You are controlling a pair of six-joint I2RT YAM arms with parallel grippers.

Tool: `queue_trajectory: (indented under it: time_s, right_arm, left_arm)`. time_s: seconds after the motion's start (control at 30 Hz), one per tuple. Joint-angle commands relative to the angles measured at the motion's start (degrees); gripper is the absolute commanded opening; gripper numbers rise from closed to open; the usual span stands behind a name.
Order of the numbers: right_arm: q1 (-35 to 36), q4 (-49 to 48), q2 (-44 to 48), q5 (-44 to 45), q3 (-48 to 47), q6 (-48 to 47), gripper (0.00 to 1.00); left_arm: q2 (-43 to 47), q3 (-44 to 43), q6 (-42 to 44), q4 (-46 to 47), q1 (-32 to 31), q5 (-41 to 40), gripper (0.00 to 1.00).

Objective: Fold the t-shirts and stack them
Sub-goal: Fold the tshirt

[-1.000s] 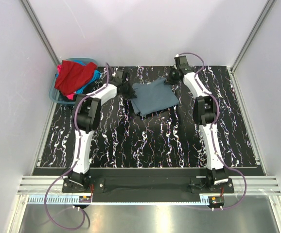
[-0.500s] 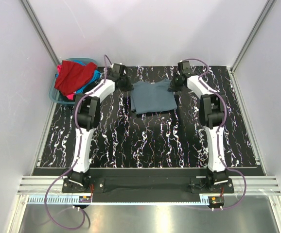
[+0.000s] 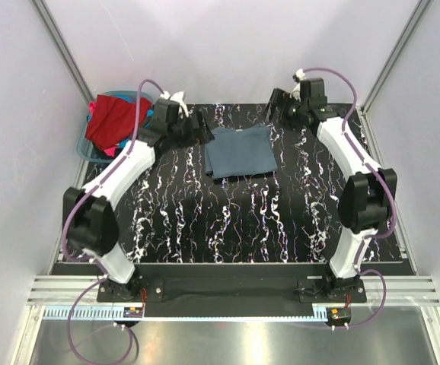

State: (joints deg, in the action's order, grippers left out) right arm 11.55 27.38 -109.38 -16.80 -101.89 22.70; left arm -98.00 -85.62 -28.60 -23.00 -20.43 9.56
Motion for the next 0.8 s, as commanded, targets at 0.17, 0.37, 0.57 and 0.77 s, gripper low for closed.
queue_trajectory:
  time_s: [0.17,0.37,0.57,0.77]
  right_arm:
    - [-0.21,1.19,4.53,1.33,10.13,-1.86,1.00]
    - [0.40,1.36,3.92,1.06,7.23,-0.82,1.00]
    - [6.10,2.77,-0.21,6.41,-0.76,-1.51,1.00]
    - [10.24,7.78,-5.92,13.46,-8.85,3.92,1.00]
  left_arm:
    - [5.36,8.11,1.88,-0.20,-0.23,-2.27,0.99]
    - [7.03,6.44,3.03,-3.70,0.03,-5.78,0.99]
    - [11.76,10.54,-0.05,-8.20,4.77,-5.70,0.99]
    - [18.01,15.66,1.27,-10.13,6.45,-7.80,0.99]
